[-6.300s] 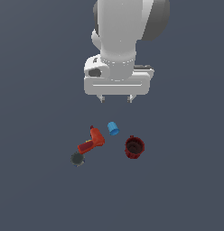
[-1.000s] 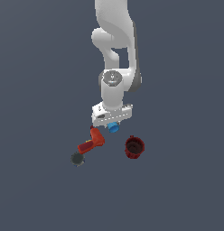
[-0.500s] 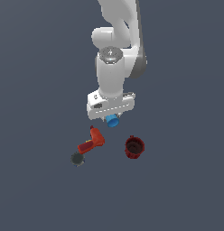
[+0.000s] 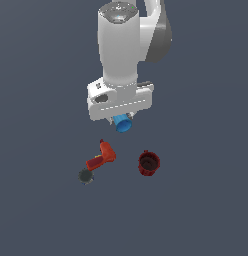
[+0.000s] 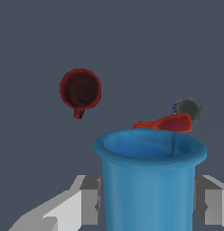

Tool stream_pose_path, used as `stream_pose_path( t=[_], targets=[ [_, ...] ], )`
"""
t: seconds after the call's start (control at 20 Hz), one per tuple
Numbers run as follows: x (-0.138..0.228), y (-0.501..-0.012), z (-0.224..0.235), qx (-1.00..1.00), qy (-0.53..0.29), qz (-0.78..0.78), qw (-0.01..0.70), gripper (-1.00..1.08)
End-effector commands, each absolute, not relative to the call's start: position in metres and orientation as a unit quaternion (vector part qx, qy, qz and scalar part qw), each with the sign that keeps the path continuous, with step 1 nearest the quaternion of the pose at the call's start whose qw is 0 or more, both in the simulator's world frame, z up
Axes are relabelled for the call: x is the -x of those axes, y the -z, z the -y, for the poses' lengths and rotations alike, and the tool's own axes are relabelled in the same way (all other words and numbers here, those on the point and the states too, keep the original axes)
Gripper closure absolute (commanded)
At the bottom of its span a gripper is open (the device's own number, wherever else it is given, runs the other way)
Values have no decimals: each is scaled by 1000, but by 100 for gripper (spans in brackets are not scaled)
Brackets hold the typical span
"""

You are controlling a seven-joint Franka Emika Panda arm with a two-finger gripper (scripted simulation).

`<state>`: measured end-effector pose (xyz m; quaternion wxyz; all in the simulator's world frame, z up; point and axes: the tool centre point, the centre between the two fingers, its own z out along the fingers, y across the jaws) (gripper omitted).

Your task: Pick up a designated object from a clutter of objects.

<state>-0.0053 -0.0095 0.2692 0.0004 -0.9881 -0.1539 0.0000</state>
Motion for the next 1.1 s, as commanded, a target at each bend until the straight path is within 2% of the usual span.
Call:
stream_pose_path(
  t=[0.0,0.5,1.05],
  targets=[
    [-1,-294,11,988,0,154,0,108],
    [-22,-361,16,988,0,154,0,108],
    [-31,-382,17,988,0,154,0,108]
  ],
)
